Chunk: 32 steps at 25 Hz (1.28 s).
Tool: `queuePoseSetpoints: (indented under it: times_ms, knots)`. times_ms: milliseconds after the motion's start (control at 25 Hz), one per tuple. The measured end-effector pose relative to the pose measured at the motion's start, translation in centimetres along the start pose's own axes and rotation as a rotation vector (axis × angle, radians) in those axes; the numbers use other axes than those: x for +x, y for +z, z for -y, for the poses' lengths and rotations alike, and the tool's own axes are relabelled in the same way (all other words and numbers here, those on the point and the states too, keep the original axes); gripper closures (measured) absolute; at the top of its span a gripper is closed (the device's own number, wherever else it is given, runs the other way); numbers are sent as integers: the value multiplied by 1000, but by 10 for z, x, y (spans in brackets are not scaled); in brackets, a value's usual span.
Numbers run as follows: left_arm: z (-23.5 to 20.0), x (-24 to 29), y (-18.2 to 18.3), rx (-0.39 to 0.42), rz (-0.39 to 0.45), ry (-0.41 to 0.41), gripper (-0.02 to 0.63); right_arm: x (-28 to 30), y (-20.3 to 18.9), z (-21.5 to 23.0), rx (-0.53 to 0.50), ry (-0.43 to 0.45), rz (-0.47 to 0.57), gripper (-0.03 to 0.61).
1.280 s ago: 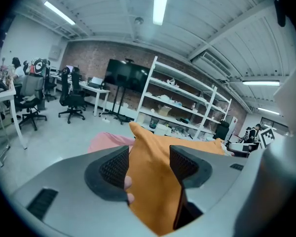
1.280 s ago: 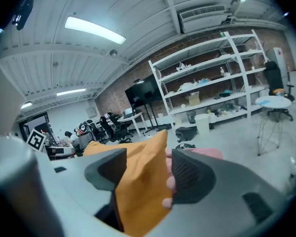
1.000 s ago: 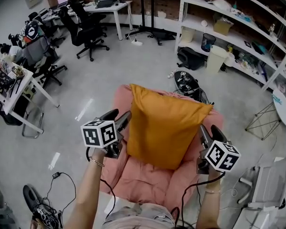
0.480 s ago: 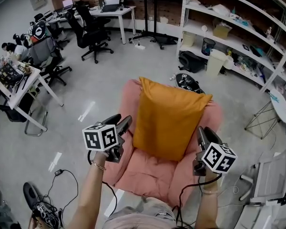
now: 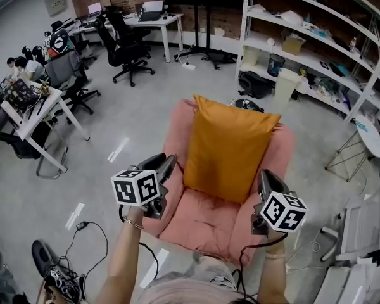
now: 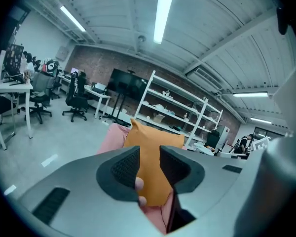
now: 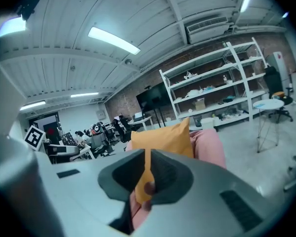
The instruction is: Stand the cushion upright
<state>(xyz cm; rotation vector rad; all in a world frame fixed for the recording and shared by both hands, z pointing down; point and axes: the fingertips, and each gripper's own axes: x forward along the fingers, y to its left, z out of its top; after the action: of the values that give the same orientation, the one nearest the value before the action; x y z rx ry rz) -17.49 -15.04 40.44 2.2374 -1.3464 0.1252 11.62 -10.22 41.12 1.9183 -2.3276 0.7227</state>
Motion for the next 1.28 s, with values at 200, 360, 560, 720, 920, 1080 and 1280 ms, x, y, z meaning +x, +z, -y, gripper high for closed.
queuePoseSetpoints:
  times_ms: [200, 360, 560, 720, 920, 1080, 1280]
  knots:
    - [11, -34, -11, 11, 4, -11, 504, -31, -17, -19, -4, -12, -3, 538]
    - [20, -64, -24, 17, 5, -22, 527, -60, -27, -34, -15, -37, 6, 549]
    - [27, -102, -36, 12, 11, -42, 548, -98, -37, -53, -34, -70, 31, 557]
    - [31, -132, -46, 5, 15, -54, 548, -126, -47, -69, -45, -83, 37, 560]
    - [34, -168, -57, -2, 35, -54, 569, -156, -55, -92, -61, -83, 54, 561]
    - [36, -194, -66, 1, 42, -47, 569, -178, -62, -109, -43, -57, 71, 561]
    - [27, -221, -79, -56, 50, 9, 613, -197, -71, -125, -65, -46, 76, 561]
